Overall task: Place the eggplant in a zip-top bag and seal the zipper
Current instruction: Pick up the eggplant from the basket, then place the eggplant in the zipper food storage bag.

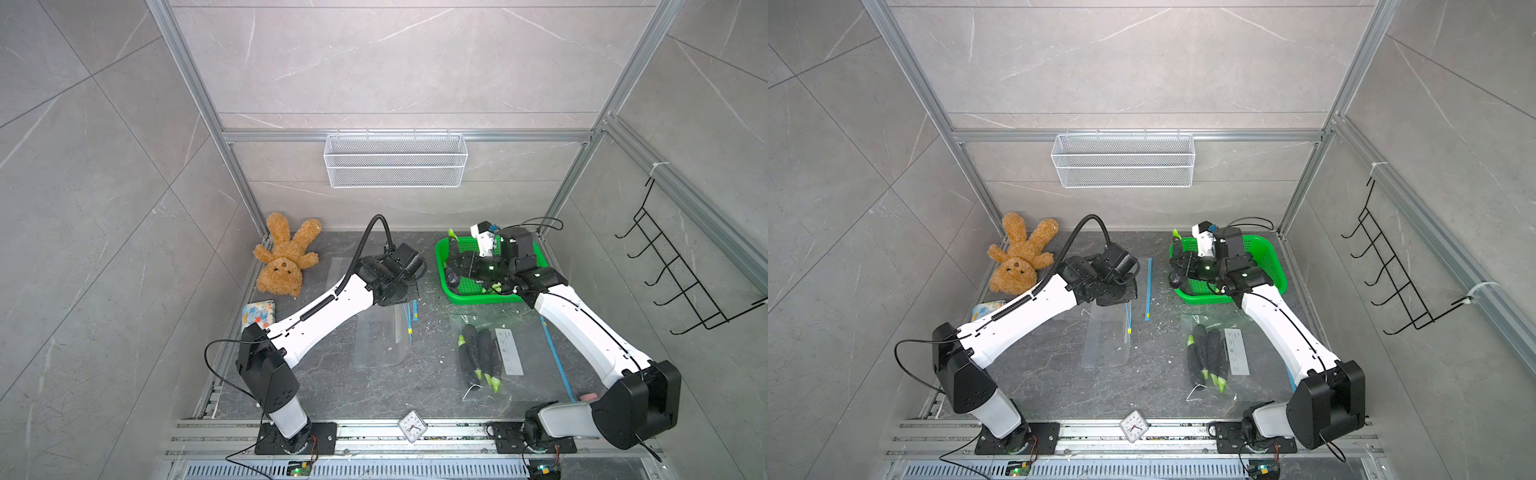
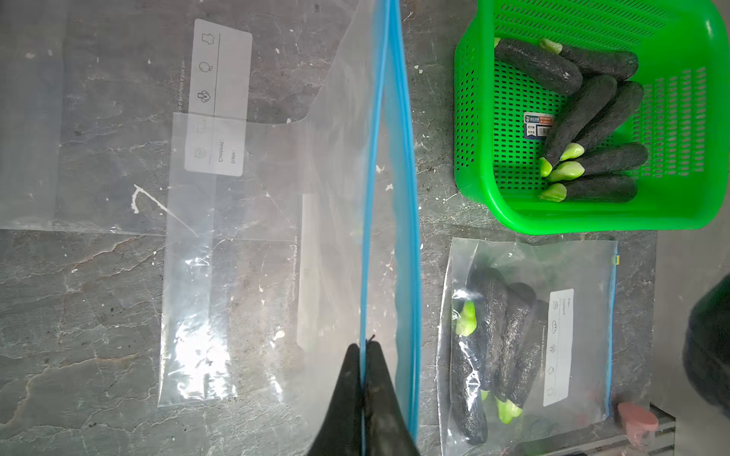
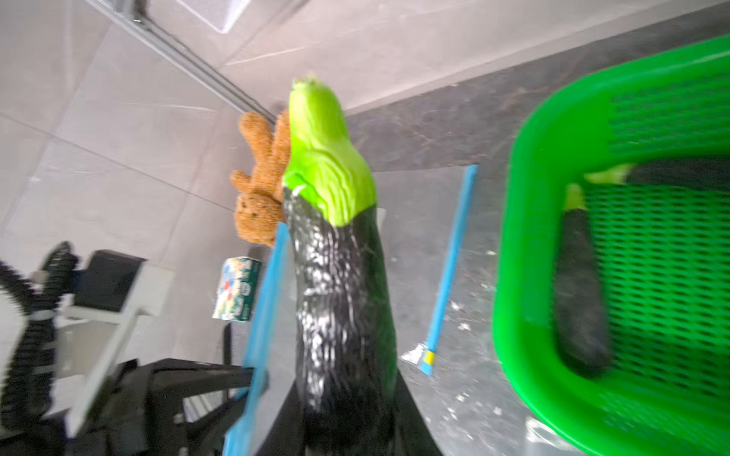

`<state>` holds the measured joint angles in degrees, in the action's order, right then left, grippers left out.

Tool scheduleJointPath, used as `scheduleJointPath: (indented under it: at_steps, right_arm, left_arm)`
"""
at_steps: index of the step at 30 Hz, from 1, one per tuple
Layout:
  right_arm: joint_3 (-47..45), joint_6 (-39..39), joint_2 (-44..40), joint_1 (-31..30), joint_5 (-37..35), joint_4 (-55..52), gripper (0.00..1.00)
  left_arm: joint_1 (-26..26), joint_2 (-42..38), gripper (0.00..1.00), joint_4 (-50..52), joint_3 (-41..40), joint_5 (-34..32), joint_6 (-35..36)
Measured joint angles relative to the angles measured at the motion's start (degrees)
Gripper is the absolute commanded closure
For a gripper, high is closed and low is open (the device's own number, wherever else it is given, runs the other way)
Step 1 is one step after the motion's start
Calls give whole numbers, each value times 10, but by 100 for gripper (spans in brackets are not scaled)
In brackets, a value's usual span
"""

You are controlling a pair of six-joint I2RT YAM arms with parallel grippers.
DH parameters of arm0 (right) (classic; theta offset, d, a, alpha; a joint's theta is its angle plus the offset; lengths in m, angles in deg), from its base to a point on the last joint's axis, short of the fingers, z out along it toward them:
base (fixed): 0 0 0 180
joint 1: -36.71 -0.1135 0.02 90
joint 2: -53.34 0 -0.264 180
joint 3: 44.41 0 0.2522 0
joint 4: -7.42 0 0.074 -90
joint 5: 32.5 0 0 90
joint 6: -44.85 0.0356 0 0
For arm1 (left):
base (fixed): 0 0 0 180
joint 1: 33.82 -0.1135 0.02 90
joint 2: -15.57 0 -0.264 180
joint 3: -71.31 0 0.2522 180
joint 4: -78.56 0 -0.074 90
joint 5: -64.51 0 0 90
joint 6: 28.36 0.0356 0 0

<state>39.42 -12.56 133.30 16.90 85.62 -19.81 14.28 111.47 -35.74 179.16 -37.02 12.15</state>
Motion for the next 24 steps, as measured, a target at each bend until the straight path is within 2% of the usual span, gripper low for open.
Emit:
scheduleJointPath:
  at_steps: [4, 11, 18, 24]
  right_arm:
    - [3, 59, 17, -45, -3, 81, 100]
    - [8, 123, 77, -80, -18, 167, 100]
    - [8, 146, 90, -114, -37, 206, 100]
    - [9, 155, 90, -120, -46, 220, 100]
  left_arm:
    - [0, 0, 100, -10, 0, 2, 0]
    - [0, -19, 100, -23, -10, 8, 2]
    - [0, -34, 100, -24, -10, 12, 7]
    - [0, -34, 100, -23, -10, 12, 9]
